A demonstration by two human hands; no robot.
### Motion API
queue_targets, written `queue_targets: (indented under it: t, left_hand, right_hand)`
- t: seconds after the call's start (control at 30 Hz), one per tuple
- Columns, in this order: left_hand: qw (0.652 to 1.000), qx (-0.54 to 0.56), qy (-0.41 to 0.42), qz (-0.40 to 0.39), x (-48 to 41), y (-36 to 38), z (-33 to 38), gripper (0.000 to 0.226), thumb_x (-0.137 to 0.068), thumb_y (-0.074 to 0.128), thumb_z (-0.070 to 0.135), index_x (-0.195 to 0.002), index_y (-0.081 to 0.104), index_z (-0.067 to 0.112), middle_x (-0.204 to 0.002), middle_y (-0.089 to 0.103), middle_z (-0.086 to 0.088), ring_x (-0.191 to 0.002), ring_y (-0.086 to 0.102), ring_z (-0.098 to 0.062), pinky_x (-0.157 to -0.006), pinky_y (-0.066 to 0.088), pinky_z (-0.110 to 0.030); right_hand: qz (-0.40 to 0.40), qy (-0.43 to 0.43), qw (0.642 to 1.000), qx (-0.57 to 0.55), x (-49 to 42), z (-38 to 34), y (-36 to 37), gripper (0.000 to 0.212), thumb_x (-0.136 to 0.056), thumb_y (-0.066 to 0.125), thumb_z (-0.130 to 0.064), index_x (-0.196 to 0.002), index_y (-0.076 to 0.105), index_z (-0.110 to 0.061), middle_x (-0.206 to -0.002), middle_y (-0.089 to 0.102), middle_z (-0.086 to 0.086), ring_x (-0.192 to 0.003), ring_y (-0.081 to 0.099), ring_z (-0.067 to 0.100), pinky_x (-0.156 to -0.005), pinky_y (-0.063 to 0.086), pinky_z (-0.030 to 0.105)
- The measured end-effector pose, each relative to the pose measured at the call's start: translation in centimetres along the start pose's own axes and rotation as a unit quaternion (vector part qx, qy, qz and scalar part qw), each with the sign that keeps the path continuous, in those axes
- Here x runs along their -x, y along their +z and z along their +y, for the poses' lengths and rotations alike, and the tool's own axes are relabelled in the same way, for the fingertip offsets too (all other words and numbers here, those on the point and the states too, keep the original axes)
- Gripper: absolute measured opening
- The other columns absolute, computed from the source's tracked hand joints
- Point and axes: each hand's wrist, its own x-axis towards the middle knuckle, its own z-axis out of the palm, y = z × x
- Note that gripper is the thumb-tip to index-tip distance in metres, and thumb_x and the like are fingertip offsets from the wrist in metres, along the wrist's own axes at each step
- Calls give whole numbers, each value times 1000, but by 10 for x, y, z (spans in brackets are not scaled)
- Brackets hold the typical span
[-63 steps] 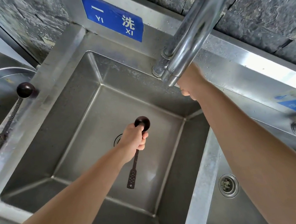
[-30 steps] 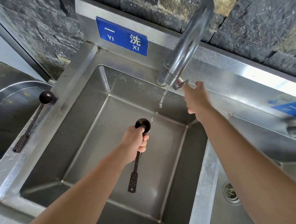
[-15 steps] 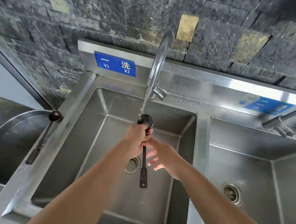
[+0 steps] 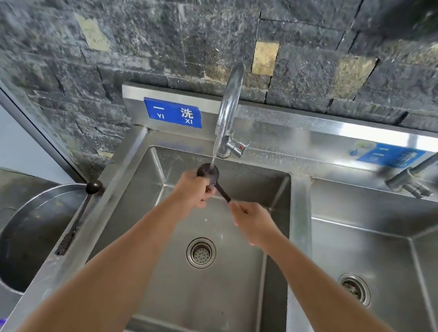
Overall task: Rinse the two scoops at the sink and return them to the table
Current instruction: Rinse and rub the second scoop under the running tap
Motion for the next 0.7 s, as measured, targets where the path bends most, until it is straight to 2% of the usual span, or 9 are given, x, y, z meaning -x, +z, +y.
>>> queue_targets:
  t: [0.07, 0.13, 0.27, 0.4, 0.47, 0.5, 0.53, 0.6, 0.7]
  left_hand:
    - [999, -28, 10, -25, 2, -5, 1, 20, -92, 41, -4, -80, 54, 6, -59, 50, -8, -30, 34, -6, -34, 24, -13]
    - [998, -43, 31, -28, 3, -3, 3, 25, -92, 38, -5, -76, 53, 8, -50, 49, -1, -31, 33, -5, -34, 23, -13]
    - [999, 13, 41, 26, -4, 13, 10, 21, -96, 37, 1, -83, 50, 10, -56, 46, -6, -33, 36, -7, -34, 23, -16]
    - [989, 146, 11, 29, -6, 24, -2, 23, -103, 43, 19, -88, 58, 10, -62, 55, -5, -37, 38, -8, -34, 24, -19]
    - [974, 224, -13, 17, -8, 21, -7, 22, -103, 43, 18, -88, 57, 10, -63, 52, -4, -37, 36, -8, -34, 23, -20]
    - [975, 221, -12, 3, -10, 15, -8, 23, -104, 40, 15, -87, 56, 9, -62, 49, -4, -34, 31, -7, -33, 19, -18]
    - [983, 183, -4, -19, -11, 7, -8, 24, -104, 38, 12, -87, 55, 8, -58, 47, -3, -33, 26, -6, -32, 16, -17]
    - [995, 58, 22, -79, -9, -8, -3, 22, -103, 38, 7, -90, 55, 5, -53, 51, -3, -34, 27, -6, -30, 18, -18]
    - [994, -15, 46, -100, -7, -12, 6, 20, -102, 38, 3, -91, 56, 4, -57, 59, -5, -37, 32, -6, -32, 24, -19]
  right_hand:
    - [11, -25, 998, 53, -7, 3, -18, 50, -96, 43, -45, -55, 43, -17, -52, 45, -5, -55, 44, 18, -57, 35, 29]
    - [-6, -14, 999, 29, -9, 1, -27, 52, -96, 44, -48, -53, 42, -17, -43, 42, -7, -42, 41, 11, -53, 34, 27]
    - [-30, 73, 986, -149, 7, -13, 0, 50, -99, 42, -45, -56, 44, -21, -39, 36, -9, -34, 33, 8, -43, 29, 21]
    - [-116, 158, 913, -359, 23, -30, 27, 52, -100, 40, -46, -55, 42, -19, -45, 29, -4, -35, 23, 12, -41, 18, 21]
    - [-141, 142, 928, -313, 18, -32, 15, 50, -100, 41, -47, -59, 43, -18, -47, 29, -4, -35, 22, 11, -41, 18, 21]
    - [-142, 112, 954, -240, 12, -30, 2, 49, -100, 41, -47, -60, 44, -18, -48, 30, -4, -33, 25, 11, -39, 20, 21]
    - [-135, 69, 979, -136, 5, -26, -12, 48, -100, 40, -47, -61, 45, -19, -48, 34, -4, -30, 29, 10, -36, 24, 20]
    - [-112, -16, 992, 52, -8, -21, -45, 49, -99, 41, -47, -59, 47, -20, -45, 41, -9, -25, 33, 4, -34, 31, 17]
    - [-76, -37, 993, 78, -21, -17, -67, 54, -96, 46, -51, -53, 46, -19, -34, 37, -8, -27, 31, 7, -42, 32, 20]
